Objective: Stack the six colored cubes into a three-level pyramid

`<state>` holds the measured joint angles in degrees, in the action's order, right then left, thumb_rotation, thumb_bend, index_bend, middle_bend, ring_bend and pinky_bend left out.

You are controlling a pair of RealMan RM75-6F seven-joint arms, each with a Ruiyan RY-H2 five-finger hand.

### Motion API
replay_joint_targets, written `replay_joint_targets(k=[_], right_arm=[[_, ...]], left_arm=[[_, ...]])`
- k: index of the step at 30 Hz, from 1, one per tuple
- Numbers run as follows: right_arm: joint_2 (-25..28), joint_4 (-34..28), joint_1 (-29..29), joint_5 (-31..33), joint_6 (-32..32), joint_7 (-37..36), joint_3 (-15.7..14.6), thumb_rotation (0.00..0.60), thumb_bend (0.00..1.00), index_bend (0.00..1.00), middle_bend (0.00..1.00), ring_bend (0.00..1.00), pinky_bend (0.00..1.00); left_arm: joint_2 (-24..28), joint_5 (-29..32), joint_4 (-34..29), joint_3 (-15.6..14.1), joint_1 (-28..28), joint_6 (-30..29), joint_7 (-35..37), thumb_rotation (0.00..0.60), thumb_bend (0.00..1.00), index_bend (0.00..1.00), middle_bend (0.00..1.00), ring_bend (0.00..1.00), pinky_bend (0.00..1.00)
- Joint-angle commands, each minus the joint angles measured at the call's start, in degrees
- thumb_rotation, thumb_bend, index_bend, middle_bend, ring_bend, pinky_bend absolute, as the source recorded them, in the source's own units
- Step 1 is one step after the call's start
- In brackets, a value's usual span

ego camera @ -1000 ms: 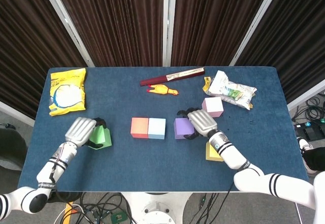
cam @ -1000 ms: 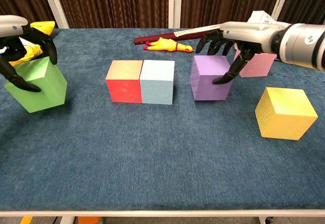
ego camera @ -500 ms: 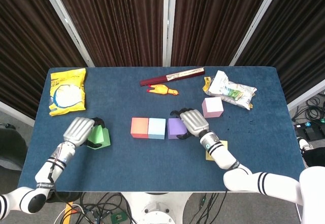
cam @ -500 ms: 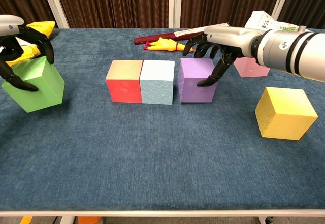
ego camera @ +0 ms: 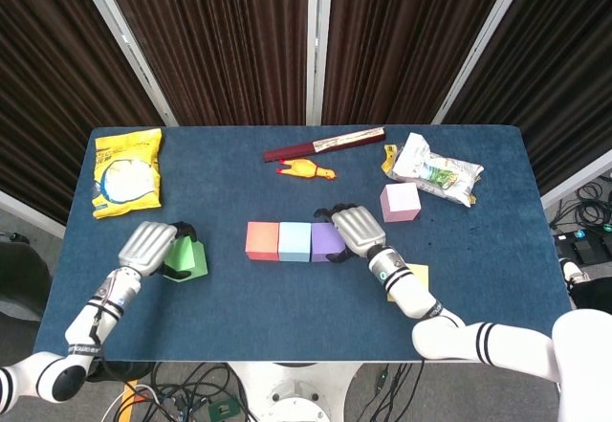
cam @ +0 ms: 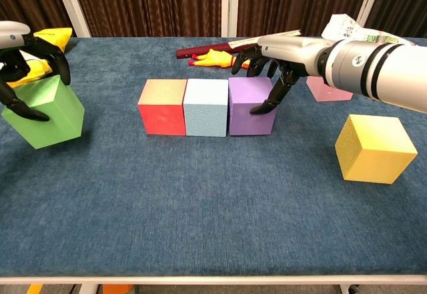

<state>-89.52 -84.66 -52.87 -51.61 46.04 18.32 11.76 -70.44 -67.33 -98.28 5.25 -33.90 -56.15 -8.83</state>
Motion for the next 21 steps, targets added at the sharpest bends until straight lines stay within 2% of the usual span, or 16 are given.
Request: replay_joint_targets(k=[1, 21], right_arm=[[-0.30, 0.24, -0.22, 0.17, 0.06, 0.05, 0.10, 0.600, 0.15, 0.23, 0.50, 0.21, 0.26], [-0.24, 0.83, -1.38, 1.13, -0.35, 0.88, -0.30, 0.600, 0.15, 0.23, 0.48, 0.20, 0.24]], left_arm=[[0.05, 0.01, 0.09, 0.02, 0.01, 0.05, 0.03, 0.600, 0.00, 0.41, 0.43, 0.85, 0.80], [0.04, -0.23, 0.02, -0.09, 0.27, 0.13, 0.14, 0.600, 0.00, 0.41, 0.42, 0.85, 0.80]])
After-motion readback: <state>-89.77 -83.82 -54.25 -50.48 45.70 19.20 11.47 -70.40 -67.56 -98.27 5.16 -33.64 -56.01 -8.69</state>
